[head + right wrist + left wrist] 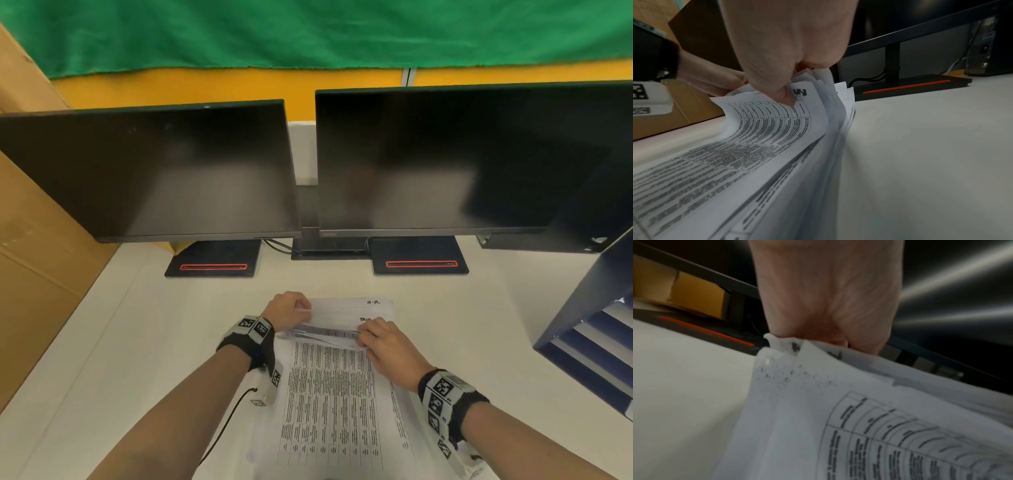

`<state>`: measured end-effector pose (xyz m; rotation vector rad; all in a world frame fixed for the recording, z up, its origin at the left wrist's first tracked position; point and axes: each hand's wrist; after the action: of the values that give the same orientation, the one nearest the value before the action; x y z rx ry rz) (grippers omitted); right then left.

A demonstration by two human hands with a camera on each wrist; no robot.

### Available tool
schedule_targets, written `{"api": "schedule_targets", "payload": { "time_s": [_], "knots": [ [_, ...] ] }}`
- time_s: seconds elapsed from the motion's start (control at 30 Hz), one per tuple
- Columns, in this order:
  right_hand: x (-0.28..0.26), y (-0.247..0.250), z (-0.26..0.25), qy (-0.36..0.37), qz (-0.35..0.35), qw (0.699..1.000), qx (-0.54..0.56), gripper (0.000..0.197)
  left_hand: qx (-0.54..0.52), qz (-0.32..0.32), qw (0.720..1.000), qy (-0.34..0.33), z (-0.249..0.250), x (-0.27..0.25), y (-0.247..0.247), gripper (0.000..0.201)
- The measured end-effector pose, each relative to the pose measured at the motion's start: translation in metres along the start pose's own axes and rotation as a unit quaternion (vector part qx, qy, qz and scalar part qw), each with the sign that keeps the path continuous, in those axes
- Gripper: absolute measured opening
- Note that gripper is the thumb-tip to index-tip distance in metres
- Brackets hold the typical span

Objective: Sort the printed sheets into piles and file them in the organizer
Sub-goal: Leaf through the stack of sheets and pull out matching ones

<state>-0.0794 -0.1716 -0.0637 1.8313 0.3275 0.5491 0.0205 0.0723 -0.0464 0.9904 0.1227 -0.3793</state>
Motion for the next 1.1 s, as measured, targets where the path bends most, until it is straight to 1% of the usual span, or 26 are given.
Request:
{"api": "schedule_targets", "payload": {
  "time_s": [0.07, 0.13, 0.2, 0.27, 0.37, 0.4, 0.47, 0.5, 0.57, 0.63, 0.67, 0.7, 0.73, 0.8, 0.87, 0.9, 0.93, 0.97, 1.0, 1.03, 1.1],
  "knots": [
    [-0.003, -0.002, 0.0, -0.001, 0.001, 1.0, -0.002, 0.02, 0.036, -0.006, 0.999, -0.008, 0.0, 0.0, 0.002, 0.024],
    [-0.006, -0.004, 0.0, 0.0, 0.007, 1.0, 0.001, 0.022, 0.062, 0.008, 0.998, -0.012, -0.001, -0.001, 0.001, 0.025],
    [-0.008, -0.004, -0.001, -0.001, 0.017, 1.0, 0.003, 0.025, 0.066, 0.018, 0.997, -0.02, -0.001, -0.006, -0.002, 0.02],
    [-0.007, -0.004, -0.001, -0.017, 0.028, 0.999, 0.007, 0.024, 0.073, 0.043, 0.995, -0.058, 0.003, -0.014, -0.003, 0.012],
    [0.0, 0.0, 0.004, -0.056, 0.043, 0.997, 0.028, 0.018, 0.097, 0.127, 0.976, -0.146, 0.019, -0.035, 0.002, 0.008],
    [0.003, 0.002, 0.006, -0.07, 0.042, 0.996, 0.041, 0.015, 0.091, 0.154, 0.972, -0.154, 0.023, -0.041, 0.008, 0.008],
    [0.009, 0.007, 0.01, -0.098, 0.024, 0.993, 0.064, 0.016, 0.057, 0.212, 0.966, -0.136, 0.034, -0.05, 0.028, 0.005],
    [0.012, 0.01, 0.012, -0.109, 0.011, 0.992, 0.059, 0.017, 0.033, 0.252, 0.958, -0.13, 0.039, -0.051, 0.041, 0.006],
    [0.018, 0.015, 0.017, -0.121, -0.02, 0.992, 0.006, 0.018, -0.019, 0.346, 0.93, -0.126, 0.046, -0.055, 0.075, 0.008],
    [0.023, 0.017, 0.024, -0.135, -0.05, 0.989, -0.027, 0.018, -0.067, 0.437, 0.889, -0.121, 0.05, -0.062, 0.116, 0.009],
    [0.025, 0.018, 0.026, -0.149, -0.06, 0.987, -0.024, 0.018, -0.086, 0.468, 0.872, -0.115, 0.047, -0.064, 0.136, 0.008],
    [0.026, 0.017, 0.029, -0.168, -0.07, 0.983, -0.011, 0.018, -0.104, 0.486, 0.861, -0.106, 0.041, -0.066, 0.154, 0.007],
    [0.027, 0.017, 0.031, -0.184, -0.076, 0.98, 0.005, 0.018, -0.12, 0.49, 0.858, -0.094, 0.03, -0.066, 0.169, 0.007],
    [0.029, 0.018, 0.035, -0.215, -0.087, 0.972, 0.036, 0.018, -0.143, 0.459, 0.873, -0.08, 0.006, -0.063, 0.188, 0.009],
    [0.03, 0.019, 0.036, -0.247, -0.097, 0.96, 0.095, 0.022, -0.171, 0.406, 0.895, -0.074, -0.014, -0.058, 0.187, 0.012],
    [0.031, 0.02, 0.036, -0.262, -0.103, 0.952, 0.122, 0.024, -0.196, 0.379, 0.902, -0.065, -0.023, -0.056, 0.181, 0.015],
    [0.032, 0.021, 0.037, -0.275, -0.111, 0.944, 0.145, 0.026, -0.224, 0.362, 0.904, -0.053, -0.031, -0.055, 0.174, 0.017],
    [0.032, 0.02, 0.039, -0.291, -0.12, 0.936, 0.161, 0.03, -0.244, 0.368, 0.897, -0.035, -0.042, -0.052, 0.168, 0.016],
    [0.033, 0.019, 0.042, -0.303, -0.129, 0.928, 0.173, 0.035, -0.259, 0.392, 0.883, -0.012, -0.051, -0.053, 0.163, 0.009],
    [0.033, 0.02, 0.042, -0.31, -0.141, 0.923, 0.181, 0.04, -0.278, 0.427, 0.86, 0.012, -0.059, -0.052, 0.161, 0.004],
    [0.031, 0.015, 0.05, -0.316, -0.15, 0.912, 0.217, 0.046, -0.333, 0.476, 0.812, 0.053, -0.071, -0.054, 0.159, 0.014]
  ]
}}
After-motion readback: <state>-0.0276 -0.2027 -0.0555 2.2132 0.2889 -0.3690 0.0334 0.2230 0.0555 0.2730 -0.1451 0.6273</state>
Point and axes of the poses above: each hand's wrist, its own x-axis towards the middle knuckle, its own y-axis out of the back of the hand, z = x × y, and after that the axes turned 4 degrees about z, right-handed
